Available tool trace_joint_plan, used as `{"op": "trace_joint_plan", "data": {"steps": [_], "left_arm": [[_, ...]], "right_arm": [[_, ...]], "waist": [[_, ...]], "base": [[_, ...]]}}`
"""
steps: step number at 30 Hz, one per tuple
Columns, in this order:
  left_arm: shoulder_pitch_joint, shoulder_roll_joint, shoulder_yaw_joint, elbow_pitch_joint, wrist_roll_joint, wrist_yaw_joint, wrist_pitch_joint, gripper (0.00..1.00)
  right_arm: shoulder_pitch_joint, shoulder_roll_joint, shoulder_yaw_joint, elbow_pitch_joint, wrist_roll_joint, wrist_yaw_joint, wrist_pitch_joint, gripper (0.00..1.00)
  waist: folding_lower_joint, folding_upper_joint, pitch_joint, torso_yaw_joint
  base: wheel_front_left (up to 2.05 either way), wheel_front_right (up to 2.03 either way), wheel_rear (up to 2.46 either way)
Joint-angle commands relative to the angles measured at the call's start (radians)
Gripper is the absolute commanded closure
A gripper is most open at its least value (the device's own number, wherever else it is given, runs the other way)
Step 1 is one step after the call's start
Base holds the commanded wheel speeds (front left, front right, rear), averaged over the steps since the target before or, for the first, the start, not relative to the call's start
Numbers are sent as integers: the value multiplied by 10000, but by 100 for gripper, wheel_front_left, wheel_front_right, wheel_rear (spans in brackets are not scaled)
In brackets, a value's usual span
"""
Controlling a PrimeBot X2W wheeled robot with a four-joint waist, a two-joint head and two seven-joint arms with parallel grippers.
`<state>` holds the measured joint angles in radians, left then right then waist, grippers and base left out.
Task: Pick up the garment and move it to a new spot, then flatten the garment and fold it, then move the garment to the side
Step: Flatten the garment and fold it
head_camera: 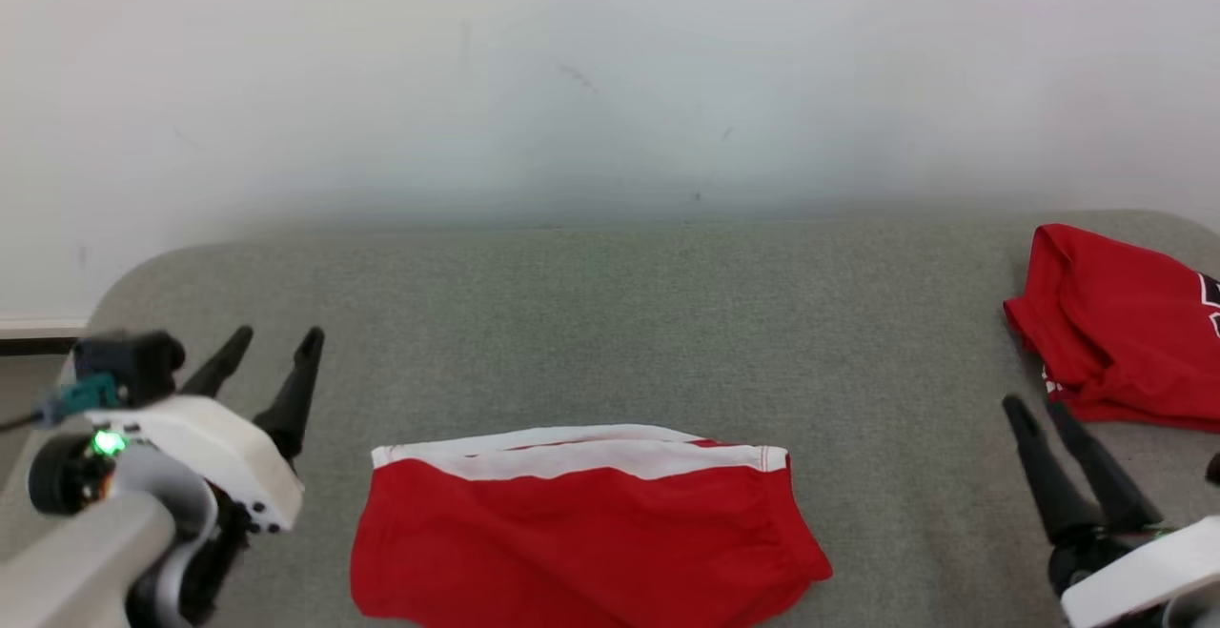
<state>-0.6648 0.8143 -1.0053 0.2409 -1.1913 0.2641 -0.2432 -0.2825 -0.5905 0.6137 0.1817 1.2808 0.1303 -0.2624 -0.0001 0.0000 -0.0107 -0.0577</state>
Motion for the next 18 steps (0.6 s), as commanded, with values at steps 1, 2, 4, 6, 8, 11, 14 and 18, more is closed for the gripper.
{"op": "trace_joint_plan", "data": {"steps": [1, 2, 4, 6, 8, 11, 14, 18], "left_arm": [[296, -60, 97, -101, 102, 97, -89, 0], [594, -168, 414, -336, 148, 309, -163, 0], [1171, -450, 1393, -930, 706, 714, -227, 0], [2152, -893, 2431, -1499, 1556, 1080, -199, 0], [3200, -1417, 3340, -1947, 2404, 1260, -196, 0], [4308, -2111, 4329, -2398, 3484, 1234, -207, 0], [5326, -2918, 5243, -2714, 4370, 1041, -208, 0], [6238, -4163, 6231, -2978, 5405, 554, -208, 0]], "right_arm": [[209, 100, -75, 48, -141, 5, -20, 0], [373, 346, -261, 82, -522, 5, -21, 0], [690, 785, -507, 143, -1143, 5, -24, 0], [929, 1125, -704, 280, -1786, 5, -23, 0], [1137, 1541, -883, 452, -2330, 5, 91, 0], [1258, 2125, -1179, 696, -3035, 5, 433, 0], [1354, 2591, -1444, 887, -4052, 5, 782, 0], [1436, 3146, -1968, 1182, -5591, 5, 1375, 0]], "waist": [[1, 0, -21, 49], [1, 0, -28, 102], [1, 0, -9, 242], [1, 0, -1, 369], [1, 0, 13, 511], [1, 0, 34, 719], [1, 0, 24, 970], [1, 0, 21, 1287]], "base": [[0, 0, 0], [0, 0, 0], [0, 0, 0], [0, 0, 0], [0, 0, 0], [0, 0, 0], [0, 0, 0], [0, 0, 0]]}}
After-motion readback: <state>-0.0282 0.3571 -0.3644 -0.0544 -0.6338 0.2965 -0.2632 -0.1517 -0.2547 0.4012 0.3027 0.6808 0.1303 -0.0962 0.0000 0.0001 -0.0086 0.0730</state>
